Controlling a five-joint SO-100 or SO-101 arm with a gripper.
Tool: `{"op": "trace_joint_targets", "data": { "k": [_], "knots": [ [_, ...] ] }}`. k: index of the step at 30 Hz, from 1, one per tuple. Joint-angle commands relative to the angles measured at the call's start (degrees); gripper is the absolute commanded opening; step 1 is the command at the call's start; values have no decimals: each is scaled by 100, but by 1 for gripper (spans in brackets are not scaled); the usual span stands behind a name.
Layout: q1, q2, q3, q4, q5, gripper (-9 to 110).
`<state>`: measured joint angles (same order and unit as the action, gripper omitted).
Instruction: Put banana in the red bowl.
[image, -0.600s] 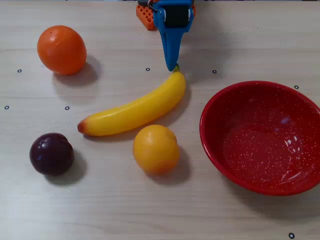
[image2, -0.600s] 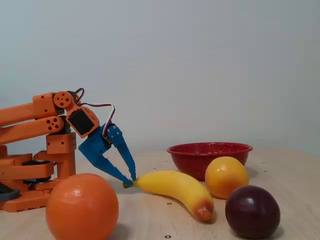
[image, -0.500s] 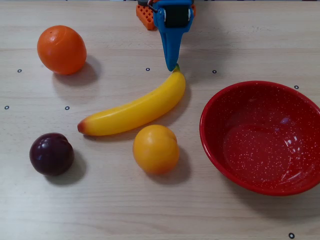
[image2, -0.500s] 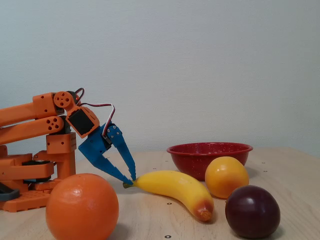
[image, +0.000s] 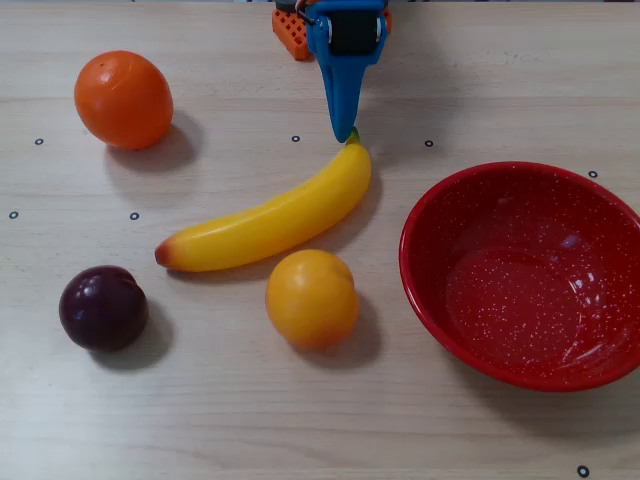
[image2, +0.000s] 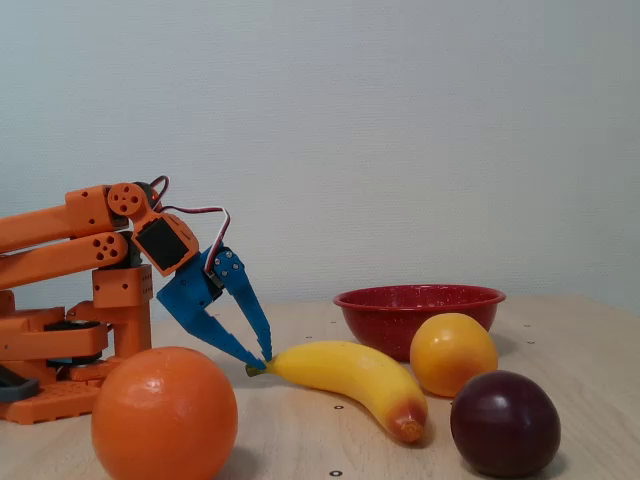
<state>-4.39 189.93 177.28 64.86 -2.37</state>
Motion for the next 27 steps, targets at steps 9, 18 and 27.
{"op": "trace_joint_targets", "data": {
  "k": [9, 18, 27],
  "knots": [
    [18, 97, 70, -53, 62, 0],
    [18, 97, 70, -53, 62, 0],
    [18, 97, 70, -53, 44, 3]
  ]
}}
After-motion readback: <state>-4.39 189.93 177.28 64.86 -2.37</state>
